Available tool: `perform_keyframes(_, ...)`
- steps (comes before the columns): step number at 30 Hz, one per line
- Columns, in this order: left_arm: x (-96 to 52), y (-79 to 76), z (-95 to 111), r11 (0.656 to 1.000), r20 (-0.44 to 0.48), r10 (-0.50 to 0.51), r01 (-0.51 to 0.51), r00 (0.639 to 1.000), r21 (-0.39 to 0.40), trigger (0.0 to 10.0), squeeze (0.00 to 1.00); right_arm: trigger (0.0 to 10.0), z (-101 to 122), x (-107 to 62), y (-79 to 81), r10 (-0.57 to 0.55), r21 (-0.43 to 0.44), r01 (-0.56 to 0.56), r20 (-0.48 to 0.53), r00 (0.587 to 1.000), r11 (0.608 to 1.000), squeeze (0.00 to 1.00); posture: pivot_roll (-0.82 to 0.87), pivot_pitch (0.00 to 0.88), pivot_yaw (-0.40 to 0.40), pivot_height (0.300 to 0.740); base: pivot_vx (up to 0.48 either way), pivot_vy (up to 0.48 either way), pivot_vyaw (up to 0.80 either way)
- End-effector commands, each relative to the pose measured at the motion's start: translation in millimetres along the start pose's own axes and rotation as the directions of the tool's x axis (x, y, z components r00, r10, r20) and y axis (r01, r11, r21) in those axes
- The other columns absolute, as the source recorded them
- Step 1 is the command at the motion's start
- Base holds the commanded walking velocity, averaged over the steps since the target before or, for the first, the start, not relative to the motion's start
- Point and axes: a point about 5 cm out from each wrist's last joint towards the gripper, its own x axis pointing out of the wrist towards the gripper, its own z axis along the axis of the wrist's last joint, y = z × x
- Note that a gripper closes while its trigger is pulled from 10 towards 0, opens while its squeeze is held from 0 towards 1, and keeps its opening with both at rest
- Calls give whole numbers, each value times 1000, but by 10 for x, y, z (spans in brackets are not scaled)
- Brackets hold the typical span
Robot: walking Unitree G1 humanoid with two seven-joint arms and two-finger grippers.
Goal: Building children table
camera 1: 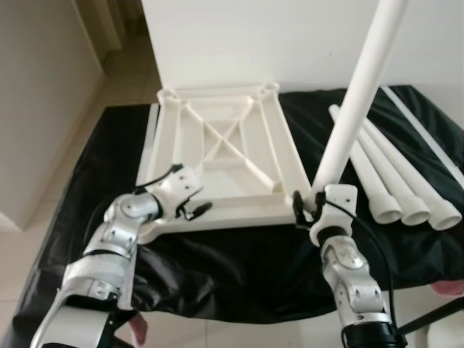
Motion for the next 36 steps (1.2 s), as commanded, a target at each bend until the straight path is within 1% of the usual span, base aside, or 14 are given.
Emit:
perform_keyframes(1,-18,41,-93,986,-34,169,-168,985,11,10000,0,10000,-48,2,42,11,9,-11,-29,1000,1000,0,-70,16,45,740,0,0,0)
perform_keyframes(3,-50,-8,-94,995,-21,90,-89,996,52,10000,0,10000,-75,-3,65,18,16,-18,-42,999,1000,0,-64,14,42,740,0,0,0)
perform_keyframes(6,-74,-53,-83,995,-11,19,-18,1000,93,10000,0,10000,-91,1,84,24,18,-24,-49,999,1000,0,-63,12,42,740,0,0,0)
perform_keyframes(9,-74,-80,-66,997,2,-28,27,1000,71,10000,0,10000,-86,9,97,28,19,-27,-48,998,999,0,-64,10,41,740,0,0,0)
perform_keyframes(12,-77,-209,-85,988,-6,-145,145,989,44,10000,0,10000,-86,17,92,28,21,-27,-50,998,999,0,-69,6,41,740,0,0,0)
perform_keyframes(13,-77,-209,-85,988,-6,-145,145,989,44,10000,0,10000,-86,17,92,28,21,-27,-50,998,999,0,-69,6,41,740,0,0,0)
perform_keyframes(16,-117,-422,-65,954,25,-299,299,954,20,10000,0,10000,-91,21,78,23,25,-22,-54,998,999,0,-73,0,41,740,0,0,0)
perform_keyframes(21,-127,-521,-72,931,17,-364,364,931,17,10000,0,10000,-93,30,72,20,27,-19,-56,998,999,0,-74,0,41,740,0,0,0)
perform_keyframes(25,-132,-714,-71,890,16,-456,456,890,16,10000,0,10000,-87,54,77,23,29,-22,-54,998,999,0,-75,0,43,740,0,0,0)
perform_keyframes(27,-135,-753,-68,882,16,-472,472,882,18,10000,0,10000,-86,57,79,25,29,-23,-54,998,999,0,-75,0,43,740,0,0,0)
perform_keyframes(28,-138,-829,-46,868,25,-497,497,867,14,10000,0,10000,-86,64,82,29,28,-28,-54,998,999,0,-75,0,46,740,0,0,0)
perform_keyframes(32,-144,-931,-7,849,46,-528,529,848,7,10000,0,10000,-87,74,86,38,28,-37,-56,998,999,0,-75,0,46,740,0,0,0)
perform_keyframes(35,-159,-1158,88,813,101,-578,582,810,-21,10000,0,10000,-87,128,93,78,19,-77,-62,995,997,0,-77,0,60,740,0,0,0)
perform_keyframes(36,-159,-1158,88,813,101,-578,582,810,-21,10000,0,10000,-87,128,93,78,19,-77,-62,995,997,0,-77,0,60,740,0,0,0)
